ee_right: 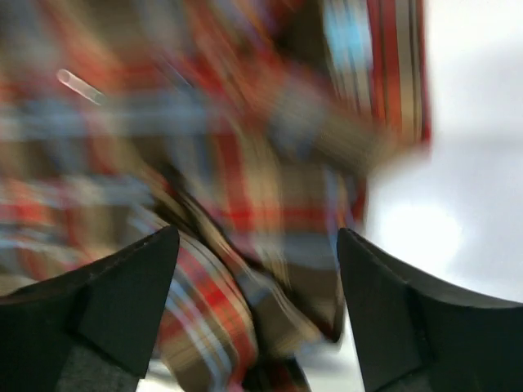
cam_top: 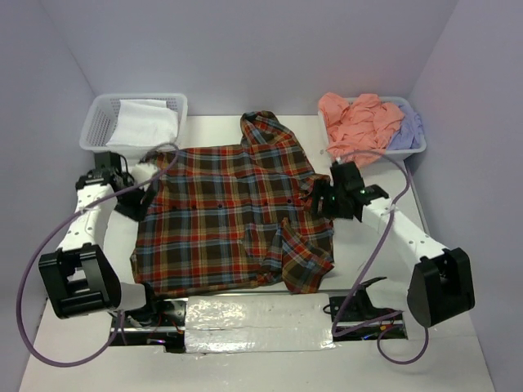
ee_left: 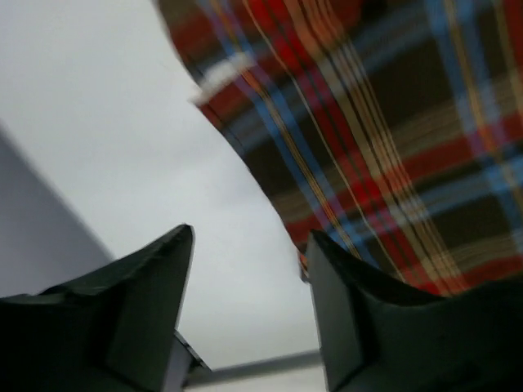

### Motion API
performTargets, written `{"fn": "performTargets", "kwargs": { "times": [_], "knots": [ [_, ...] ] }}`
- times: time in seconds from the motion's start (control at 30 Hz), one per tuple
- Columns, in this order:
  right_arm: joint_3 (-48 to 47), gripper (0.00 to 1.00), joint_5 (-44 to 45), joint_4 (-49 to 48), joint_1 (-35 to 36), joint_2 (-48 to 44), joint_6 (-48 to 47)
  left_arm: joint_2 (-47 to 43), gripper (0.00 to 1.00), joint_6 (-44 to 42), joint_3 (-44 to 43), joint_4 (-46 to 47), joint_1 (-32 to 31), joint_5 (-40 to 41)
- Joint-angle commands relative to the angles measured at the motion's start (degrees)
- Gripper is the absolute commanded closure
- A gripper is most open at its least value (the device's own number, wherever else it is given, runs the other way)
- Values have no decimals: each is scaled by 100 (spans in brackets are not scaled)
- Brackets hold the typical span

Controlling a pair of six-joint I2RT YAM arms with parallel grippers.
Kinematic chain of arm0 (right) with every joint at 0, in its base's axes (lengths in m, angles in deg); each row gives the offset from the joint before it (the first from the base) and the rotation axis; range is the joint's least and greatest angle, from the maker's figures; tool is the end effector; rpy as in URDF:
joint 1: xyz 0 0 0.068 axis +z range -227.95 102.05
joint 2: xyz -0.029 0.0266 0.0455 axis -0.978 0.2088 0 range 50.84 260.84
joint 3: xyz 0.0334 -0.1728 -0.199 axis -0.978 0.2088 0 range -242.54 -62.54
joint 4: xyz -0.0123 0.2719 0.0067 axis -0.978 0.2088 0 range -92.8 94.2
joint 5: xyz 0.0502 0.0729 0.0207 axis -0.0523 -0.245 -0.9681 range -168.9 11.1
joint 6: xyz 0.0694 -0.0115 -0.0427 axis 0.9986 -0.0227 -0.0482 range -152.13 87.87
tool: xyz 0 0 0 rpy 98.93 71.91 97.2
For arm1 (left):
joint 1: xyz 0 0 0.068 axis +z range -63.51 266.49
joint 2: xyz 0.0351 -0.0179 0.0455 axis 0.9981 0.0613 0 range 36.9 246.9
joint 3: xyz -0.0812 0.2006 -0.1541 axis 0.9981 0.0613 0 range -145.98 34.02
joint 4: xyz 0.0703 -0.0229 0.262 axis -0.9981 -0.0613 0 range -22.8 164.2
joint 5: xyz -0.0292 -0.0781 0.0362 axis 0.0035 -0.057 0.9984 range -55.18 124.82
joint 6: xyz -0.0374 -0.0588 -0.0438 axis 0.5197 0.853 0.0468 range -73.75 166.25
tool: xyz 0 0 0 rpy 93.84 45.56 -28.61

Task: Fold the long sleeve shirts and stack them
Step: Flatten the shirt out, then fold the shirt

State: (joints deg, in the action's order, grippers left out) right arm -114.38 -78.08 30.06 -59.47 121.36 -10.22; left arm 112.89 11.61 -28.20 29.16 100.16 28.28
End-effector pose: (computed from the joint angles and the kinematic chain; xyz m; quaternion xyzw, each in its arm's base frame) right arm 0.2726 0.0902 0.2160 0.0306 0.9437 0.1073 0.3114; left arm 0.2900 0.0621 0.2355 0.1900 0.9428 0.0597 0.2674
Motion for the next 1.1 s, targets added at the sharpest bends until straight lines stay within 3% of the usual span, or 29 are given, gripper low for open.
{"fn": "performTargets", "kwargs": {
  "times": [0.0,0.23,0.33,0.43,0.47,0.5,0.53,0.73,0.77,0.8,0.83,0.87,0.97,1.07],
  "knots": [
    [638,13,-48,-78,-160,-109,822,-5,24,-202,683,-68,74,399],
    [1149,18,68,-1017,-582,689,982,714,17,-193,1396,1416,30,628],
    [1123,30,-265,-1377,-635,1041,1043,1206,18,-140,1467,1926,-13,909],
    [1184,59,-617,-1476,-653,1227,1122,1672,19,-70,1353,2200,-93,1076],
    [1219,83,-609,-1441,-653,1218,1201,1770,20,-79,1309,2410,-128,1103],
    [1272,95,-575,-1406,-696,1184,1254,1849,20,-61,1248,2551,-145,1207],
    [1420,100,-461,-1336,-731,1018,1324,1980,20,-52,1203,2674,-163,1269],
    [2010,100,-109,-1361,-969,-186,1957,2193,20,-184,562,3080,-312,1262],
    [2002,93,-169,-1431,-978,-231,1879,2175,18,-228,474,3010,-373,1209],
    [1967,79,-248,-1466,-978,-249,1774,2140,15,-315,334,2809,-391,1147],
    [1723,54,-301,-1336,-987,-162,1451,2001,11,-394,289,2677,-409,955],
    [1555,46,-232,-1161,-978,-92,1291,1886,1,-482,263,2554,-418,849],
    [887,27,338,-221,-960,41,991,1271,1,-1149,411,2044,-409,585],
    [622,19,709,158,-960,-389,859,428,1,-2411,815,1578,-409,470]
  ]
}}
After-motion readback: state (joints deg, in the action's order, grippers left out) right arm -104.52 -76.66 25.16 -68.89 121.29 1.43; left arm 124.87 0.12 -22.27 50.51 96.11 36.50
